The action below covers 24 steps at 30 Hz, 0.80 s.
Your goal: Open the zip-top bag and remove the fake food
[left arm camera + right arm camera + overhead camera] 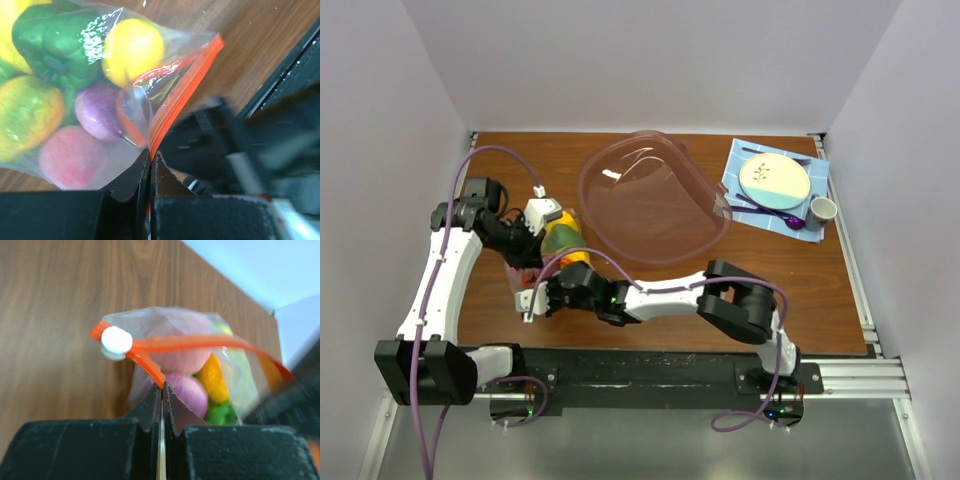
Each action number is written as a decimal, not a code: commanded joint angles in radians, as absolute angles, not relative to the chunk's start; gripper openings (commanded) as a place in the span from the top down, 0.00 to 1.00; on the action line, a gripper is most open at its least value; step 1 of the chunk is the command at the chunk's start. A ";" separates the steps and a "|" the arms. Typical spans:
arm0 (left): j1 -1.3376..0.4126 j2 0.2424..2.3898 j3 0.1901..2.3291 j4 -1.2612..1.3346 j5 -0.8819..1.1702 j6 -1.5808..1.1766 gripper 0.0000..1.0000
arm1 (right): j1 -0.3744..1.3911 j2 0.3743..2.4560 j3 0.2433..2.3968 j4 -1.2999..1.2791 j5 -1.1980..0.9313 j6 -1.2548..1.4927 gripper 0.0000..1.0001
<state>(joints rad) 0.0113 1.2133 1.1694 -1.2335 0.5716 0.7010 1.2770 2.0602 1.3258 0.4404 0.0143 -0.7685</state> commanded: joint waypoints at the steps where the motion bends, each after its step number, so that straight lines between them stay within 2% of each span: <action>1: 0.009 1.236 1.146 -1.151 0.575 0.666 1.00 | 1.321 1.905 1.232 0.413 0.047 -0.649 1.00; 7: 0.009 1.273 1.141 -1.109 0.574 0.652 1.00 | 1.367 1.850 1.157 0.331 0.058 -0.490 1.00; 14: 0.009 1.269 1.149 -1.101 0.574 0.647 1.00 | 1.381 1.934 1.195 0.146 0.032 -0.263 1.00; 17: 0.009 1.259 1.146 -1.103 0.569 0.653 1.00 | 1.381 1.919 1.190 0.103 0.037 -0.213 0.89; 18: 0.008 1.256 1.146 -1.103 0.569 0.652 1.00 | 1.381 1.908 1.184 0.092 0.044 -0.209 0.78; 20: 0.009 1.250 1.150 -1.106 0.569 0.653 1.00 | 1.381 1.863 1.187 0.036 0.054 -0.210 0.74; 21: 0.009 1.249 1.152 -1.109 0.574 0.653 1.00 | 1.382 1.844 1.190 0.017 0.054 -0.207 0.68; 24: 0.009 1.238 1.158 -1.121 0.587 0.657 1.00 | 1.381 1.755 1.186 -0.023 0.086 -0.187 0.70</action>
